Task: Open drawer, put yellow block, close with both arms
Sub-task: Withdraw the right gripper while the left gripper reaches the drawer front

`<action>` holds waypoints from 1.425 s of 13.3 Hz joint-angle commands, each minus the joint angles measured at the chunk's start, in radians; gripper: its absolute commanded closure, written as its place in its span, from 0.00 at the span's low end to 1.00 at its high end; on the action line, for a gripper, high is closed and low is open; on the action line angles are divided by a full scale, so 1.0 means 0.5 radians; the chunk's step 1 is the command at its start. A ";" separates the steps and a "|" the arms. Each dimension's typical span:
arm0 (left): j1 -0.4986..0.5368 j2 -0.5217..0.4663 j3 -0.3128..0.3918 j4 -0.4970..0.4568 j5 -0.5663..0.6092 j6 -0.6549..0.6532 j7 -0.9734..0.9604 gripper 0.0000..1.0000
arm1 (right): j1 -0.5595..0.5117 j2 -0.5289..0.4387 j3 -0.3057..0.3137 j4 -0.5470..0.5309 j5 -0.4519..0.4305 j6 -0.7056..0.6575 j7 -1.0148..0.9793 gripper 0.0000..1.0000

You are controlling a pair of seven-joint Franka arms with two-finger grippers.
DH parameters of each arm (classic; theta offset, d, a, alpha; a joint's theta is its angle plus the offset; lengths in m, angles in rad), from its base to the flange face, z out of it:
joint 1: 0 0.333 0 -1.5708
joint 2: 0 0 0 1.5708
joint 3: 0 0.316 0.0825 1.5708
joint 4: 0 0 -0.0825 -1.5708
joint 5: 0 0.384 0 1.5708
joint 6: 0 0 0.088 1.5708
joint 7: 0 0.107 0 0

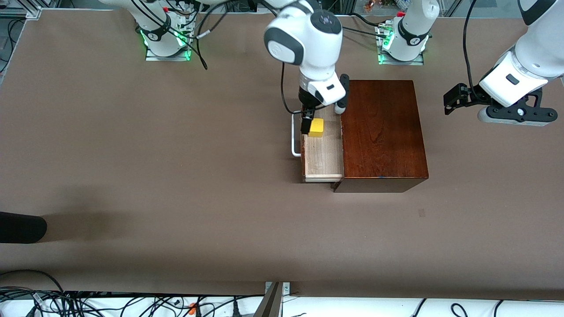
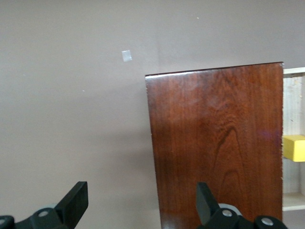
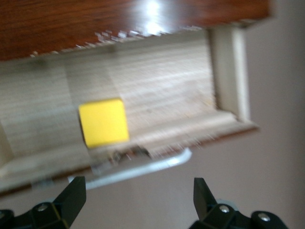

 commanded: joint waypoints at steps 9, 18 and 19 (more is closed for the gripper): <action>-0.366 0.232 -0.210 0.029 -0.426 -0.149 0.044 0.00 | -0.939 -0.506 -0.104 -0.038 0.453 -0.358 -0.104 0.00; -0.916 0.959 -0.257 0.478 -0.362 0.418 1.121 0.00 | -1.034 -0.948 -0.536 -0.354 0.821 -0.540 -0.067 0.00; -0.949 1.030 -0.257 0.471 -0.365 0.534 1.324 0.00 | -1.034 -0.993 -0.591 -0.436 0.903 -0.515 -0.031 0.00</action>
